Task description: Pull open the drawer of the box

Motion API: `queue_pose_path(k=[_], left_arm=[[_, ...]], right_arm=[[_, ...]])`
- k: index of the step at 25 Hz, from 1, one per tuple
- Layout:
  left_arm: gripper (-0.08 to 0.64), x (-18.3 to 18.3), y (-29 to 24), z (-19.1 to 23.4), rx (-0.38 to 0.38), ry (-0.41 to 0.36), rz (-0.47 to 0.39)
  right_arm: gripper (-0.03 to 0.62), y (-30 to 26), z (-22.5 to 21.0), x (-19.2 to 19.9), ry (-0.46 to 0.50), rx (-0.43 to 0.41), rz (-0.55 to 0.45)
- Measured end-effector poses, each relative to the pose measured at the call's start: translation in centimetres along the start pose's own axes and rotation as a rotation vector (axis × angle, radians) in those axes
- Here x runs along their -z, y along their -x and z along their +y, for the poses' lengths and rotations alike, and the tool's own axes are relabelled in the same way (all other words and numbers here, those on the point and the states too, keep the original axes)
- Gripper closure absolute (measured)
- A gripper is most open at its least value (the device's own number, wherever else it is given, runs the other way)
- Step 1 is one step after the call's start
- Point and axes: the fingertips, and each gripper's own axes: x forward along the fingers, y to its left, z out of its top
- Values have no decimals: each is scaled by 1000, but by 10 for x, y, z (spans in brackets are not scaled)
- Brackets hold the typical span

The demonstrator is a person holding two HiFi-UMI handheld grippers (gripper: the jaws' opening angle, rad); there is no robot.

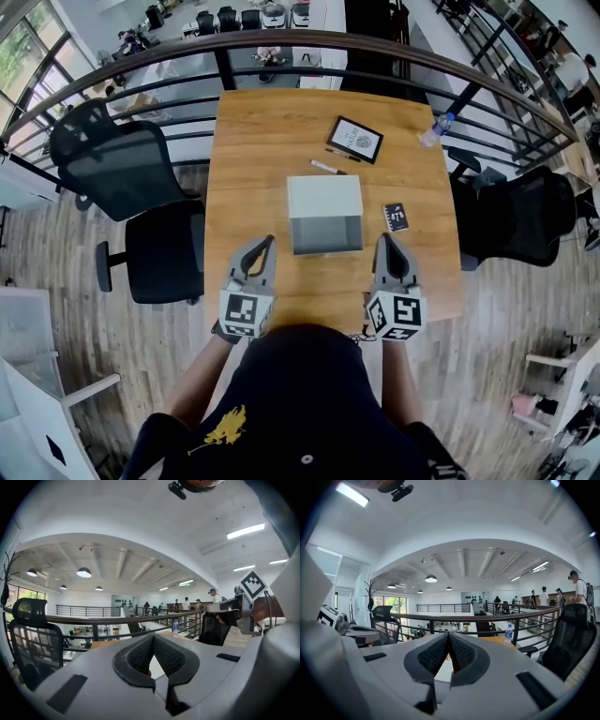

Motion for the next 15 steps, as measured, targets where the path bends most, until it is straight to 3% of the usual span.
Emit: queue_pose_path(k=[15], left_arm=[[544,-1,3,1,-9,-4,10]], right_arm=[[594,-4,8,-4,18,-38,1]])
